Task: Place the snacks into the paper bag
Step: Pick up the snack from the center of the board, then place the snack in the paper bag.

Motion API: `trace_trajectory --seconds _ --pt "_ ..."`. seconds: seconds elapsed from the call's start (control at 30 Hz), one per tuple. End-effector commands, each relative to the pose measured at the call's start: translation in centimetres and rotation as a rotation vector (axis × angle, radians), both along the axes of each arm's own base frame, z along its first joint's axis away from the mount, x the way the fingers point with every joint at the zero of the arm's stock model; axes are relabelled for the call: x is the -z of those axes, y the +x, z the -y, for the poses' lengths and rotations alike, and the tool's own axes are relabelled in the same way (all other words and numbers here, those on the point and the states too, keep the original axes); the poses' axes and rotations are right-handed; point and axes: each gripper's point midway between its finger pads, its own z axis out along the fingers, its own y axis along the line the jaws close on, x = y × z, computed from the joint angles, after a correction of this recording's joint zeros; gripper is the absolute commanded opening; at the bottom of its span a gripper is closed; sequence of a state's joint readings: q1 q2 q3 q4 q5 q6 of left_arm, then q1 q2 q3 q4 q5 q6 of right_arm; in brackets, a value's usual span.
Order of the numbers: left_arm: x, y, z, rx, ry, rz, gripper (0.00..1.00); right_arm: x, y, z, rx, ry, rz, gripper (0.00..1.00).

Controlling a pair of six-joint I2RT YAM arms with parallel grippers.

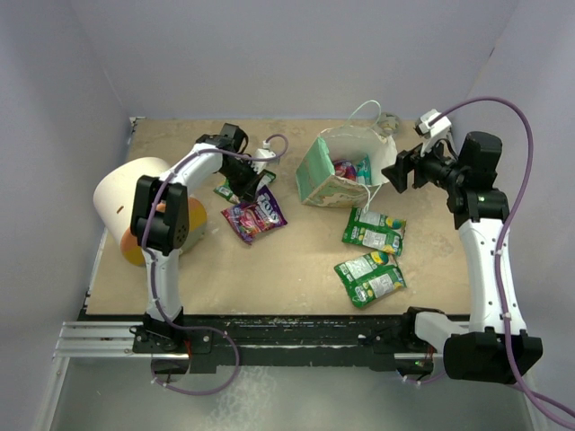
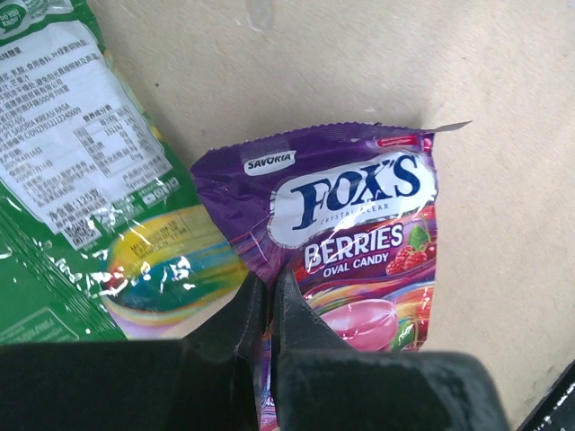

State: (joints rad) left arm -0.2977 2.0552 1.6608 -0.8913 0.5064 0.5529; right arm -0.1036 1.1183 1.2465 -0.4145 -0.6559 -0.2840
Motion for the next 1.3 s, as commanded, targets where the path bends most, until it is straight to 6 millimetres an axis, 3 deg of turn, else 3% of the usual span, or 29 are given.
trace_trajectory --seconds 0.0,0.13,0.53,0.9,1.1,1.27 --pt "-5.8 -0.9 1.0 0.087 -0.106 0.163 0.0 -3.1 -0.3 -1.5 -0.101 -0.052 0.081 0.75" --pt "-8.7 -2.2 1.1 0.119 -0.146 0.239 0.0 -4.4 -0.5 -3.9 -0.188 -0.089 0.115 0.75" --pt "-16.3 -5.1 1.1 0.16 -0.245 0.428 0.0 -7.7 -1.3 -14.8 -0.535 -0.031 0.202 0.74" --pt "-26.7 -7.5 1.5 0.166 -0.381 0.66 0.0 -5.4 -1.6 -23.1 -0.753 0.064 0.104 0.75" --pt "-31.0 -8.0 1.6 0.122 -0.453 0.741 0.0 -3.2 -1.9 -25.5 -0.795 0.069 0.025 0.8" --pt "-32.9 -8.7 2.0 0.12 -0.509 0.761 0.0 -2.1 -1.6 -26.3 -0.787 0.076 0.003 0.79"
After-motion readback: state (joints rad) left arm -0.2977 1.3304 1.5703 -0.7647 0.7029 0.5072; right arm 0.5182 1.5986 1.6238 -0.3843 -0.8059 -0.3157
